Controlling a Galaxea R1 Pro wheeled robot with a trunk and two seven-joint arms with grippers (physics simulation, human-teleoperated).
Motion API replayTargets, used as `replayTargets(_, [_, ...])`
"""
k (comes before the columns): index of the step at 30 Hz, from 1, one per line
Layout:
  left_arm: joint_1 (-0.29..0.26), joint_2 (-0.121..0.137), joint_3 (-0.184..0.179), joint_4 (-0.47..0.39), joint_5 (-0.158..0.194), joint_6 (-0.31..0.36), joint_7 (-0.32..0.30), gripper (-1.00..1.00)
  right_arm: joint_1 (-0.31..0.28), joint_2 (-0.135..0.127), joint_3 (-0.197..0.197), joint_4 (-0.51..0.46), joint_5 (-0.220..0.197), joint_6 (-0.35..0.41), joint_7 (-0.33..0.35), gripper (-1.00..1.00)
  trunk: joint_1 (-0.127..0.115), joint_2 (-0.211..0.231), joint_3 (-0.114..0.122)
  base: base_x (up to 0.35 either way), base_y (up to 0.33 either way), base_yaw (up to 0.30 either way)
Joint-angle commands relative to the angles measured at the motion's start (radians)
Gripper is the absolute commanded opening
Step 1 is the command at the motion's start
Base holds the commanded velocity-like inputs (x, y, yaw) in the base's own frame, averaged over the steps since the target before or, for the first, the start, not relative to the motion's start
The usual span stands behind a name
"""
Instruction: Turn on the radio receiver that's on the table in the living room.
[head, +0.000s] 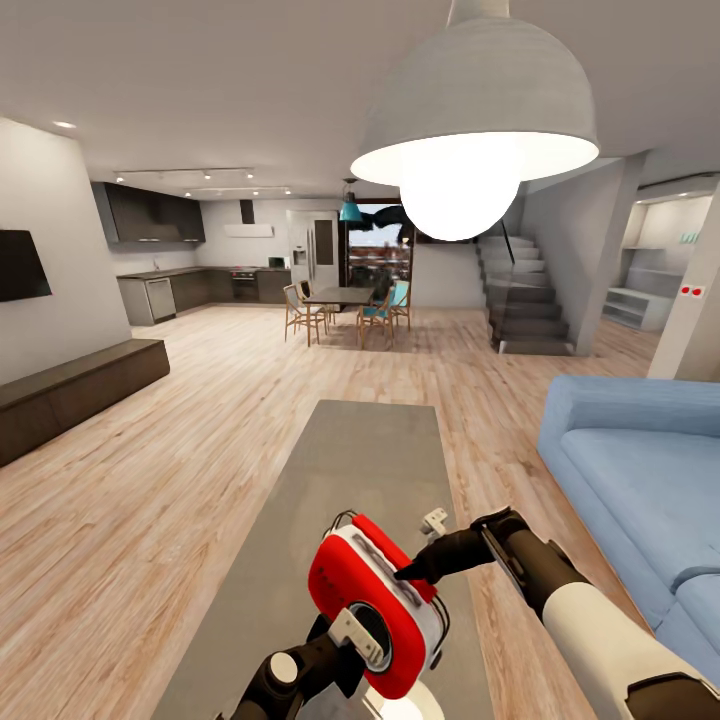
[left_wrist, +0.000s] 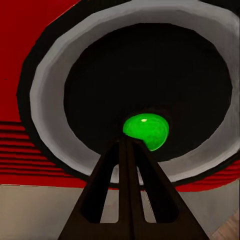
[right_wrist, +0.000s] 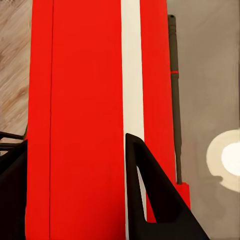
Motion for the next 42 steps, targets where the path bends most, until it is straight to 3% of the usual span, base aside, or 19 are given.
replayTargets(1, [0.0, 0.0, 0.0, -0.001, 0.0, 0.0, 0.0, -1.0, 0.0, 0.0, -0.002, 0.0, -0.008, 0.005, -0.031, -1.0, 0.0, 0.0, 0.0, 0.0, 0.0, 0.0])
replayTargets(5, [0.0, 0.0, 0.0, -0.005, 0.0, 0.0, 0.001, -1.0, 0.0, 0.0, -0.003, 0.001, -0.012, 0.004, -0.17, -1.0, 0.0, 0.0, 0.0, 0.0, 0.0, 0.0])
replayTargets(8, [0.0, 0.0, 0.0, -0.007, -0.001, 0.001, 0.002, -1.0, 0.0, 0.0, -0.004, 0.001, -0.013, 0.003, -0.226, -1.0, 0.0, 0.0, 0.0, 0.0, 0.0, 0.0])
replayTargets(13, [0.0, 0.0, 0.01, -0.01, -0.004, 0.001, 0.006, -1.0, 0.0, 0.0, -0.008, 0.0, -0.011, 0.003, -0.253, -1.0, 0.0, 0.0, 0.0, 0.0, 0.0, 0.0])
replayTargets(16, [0.0, 0.0, 0.039, -0.011, -0.005, 0.001, 0.024, -1.0, 0.0, -0.001, -0.009, 0.0, -0.011, 0.003, -0.265, -1.0, 0.0, 0.0, 0.0, 0.0, 0.0, 0.0])
replayTargets(21, [0.0, 0.0, 0.137, -0.046, -0.007, 0.005, 0.141, -1.0, 0.0, -0.001, -0.01, -0.001, -0.011, 0.003, -0.374, -1.0, 0.0, 0.0, 0.0, 0.0, 0.0, 0.0])
replayTargets(24, [0.0, 0.0, 0.25, -0.093, -0.007, 0.007, 0.227, -1.0, 0.0, -0.001, -0.01, -0.001, -0.011, 0.003, -0.495, -1.0, 0.0, 0.0, 0.0, 0.0, 0.0, 0.0])
replayTargets(26, [0.0, 0.0, 0.302, -0.111, -0.007, 0.007, 0.253, -1.0, 0.0, 0.0, -0.009, -0.001, -0.011, 0.003, -0.532, -1.0, 0.0, 0.0, 0.0, 0.0, 0.0, 0.0])
replayTargets(30, [0.0, 0.0, 0.437, -0.156, -0.006, 0.006, 0.319, -1.0, 0.0, 0.0, -0.008, -0.001, -0.011, 0.004, -0.572, -1.0, 0.0, 0.0, 0.0, 0.0, 0.0, 0.0])
replayTargets(33, [0.0, 0.0, 0.504, -0.176, -0.005, 0.002, 0.338, -1.0, 0.0, 0.0, -0.008, -0.001, -0.012, 0.004, -0.578, -1.0, 0.0, 0.0, 0.0, 0.0, 0.0, 0.0])
replayTargets(37, [0.0, 0.0, 0.569, -0.186, -0.003, -0.01, 0.344, -1.0, 0.0, 0.003, -0.007, -0.001, -0.012, 0.005, -0.58, -1.0, 0.0, 0.0, 0.0, 0.0, 0.0, 0.0])
replayTargets(42, [0.0, 0.0, 0.599, -0.184, -0.001, -0.079, 0.342, -1.0, 0.0, 0.022, -0.005, 0.001, -0.014, 0.012, -0.58, -1.0, 0.0, 0.0, 0.0, 0.0, 0.0, 0.0])
